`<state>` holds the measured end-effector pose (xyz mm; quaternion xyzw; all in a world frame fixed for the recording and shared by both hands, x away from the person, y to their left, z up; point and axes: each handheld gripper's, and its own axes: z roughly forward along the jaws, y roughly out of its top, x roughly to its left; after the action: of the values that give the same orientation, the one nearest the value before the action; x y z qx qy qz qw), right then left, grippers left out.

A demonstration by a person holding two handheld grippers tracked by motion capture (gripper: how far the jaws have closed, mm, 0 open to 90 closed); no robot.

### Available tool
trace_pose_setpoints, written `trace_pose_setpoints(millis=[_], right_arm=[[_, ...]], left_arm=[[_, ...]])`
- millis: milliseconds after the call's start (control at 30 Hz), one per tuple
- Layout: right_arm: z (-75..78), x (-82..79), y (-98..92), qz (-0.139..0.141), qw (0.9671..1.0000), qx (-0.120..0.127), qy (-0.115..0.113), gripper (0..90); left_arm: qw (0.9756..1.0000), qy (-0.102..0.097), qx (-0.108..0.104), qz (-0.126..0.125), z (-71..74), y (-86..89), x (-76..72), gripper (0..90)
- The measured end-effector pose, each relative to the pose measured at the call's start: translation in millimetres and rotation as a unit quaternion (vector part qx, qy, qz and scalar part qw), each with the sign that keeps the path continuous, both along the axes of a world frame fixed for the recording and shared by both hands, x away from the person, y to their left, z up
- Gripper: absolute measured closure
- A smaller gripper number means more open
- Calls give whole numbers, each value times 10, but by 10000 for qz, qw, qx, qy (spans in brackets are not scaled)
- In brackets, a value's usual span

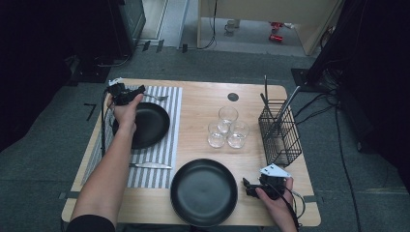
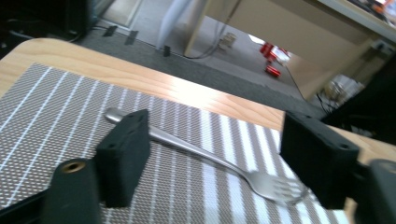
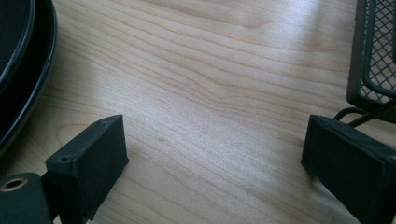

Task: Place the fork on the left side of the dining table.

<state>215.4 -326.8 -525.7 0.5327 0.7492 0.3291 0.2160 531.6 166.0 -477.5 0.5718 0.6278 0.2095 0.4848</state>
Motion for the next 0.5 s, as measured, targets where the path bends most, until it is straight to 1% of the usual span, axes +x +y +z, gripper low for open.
trace_pose_setpoints(millis=[67,100,133,167,233,300,333,367,400,433,467,500], right_arm=[[0,1,0,-8,10000,1,4,59],[0,1,0,-11,10000,1,5,57],[0,1,0,-11,10000,1,5,57],[-1,2,-1,-14,10000,-9,0,55],[-1,3,3,-33,10000,-2,13,50],[-2,4,6,-53,10000,-4,17,47],[-2,4,6,-54,10000,-6,16,47],[-2,4,5,-53,10000,-5,15,47],[-2,4,5,-53,10000,-5,15,47],[-2,5,6,-55,10000,-6,16,46],[-2,5,6,-55,10000,-6,16,46],[-2,5,5,-55,10000,-6,16,47]], left_arm=[[9997,-59,14,-236,86,-39,-57,103],[9994,-47,27,-331,116,-48,-81,85],[9994,-47,27,-331,116,-48,-81,85],[9990,-27,39,-436,151,-62,-109,85],[9983,-10,139,-573,203,-82,-165,84],[9975,-91,172,-676,241,-87,-230,84],[9957,-190,165,-891,262,-88,-299,9],[9957,-190,165,-891,262,-88,-299,4],[9956,-193,137,-911,266,-90,-329,4],[9953,-166,119,-951,270,-99,-390,3],[9953,-166,119,-951,270,-99,-390,3],[9946,-187,224,-991,270,-110,-454,3]])
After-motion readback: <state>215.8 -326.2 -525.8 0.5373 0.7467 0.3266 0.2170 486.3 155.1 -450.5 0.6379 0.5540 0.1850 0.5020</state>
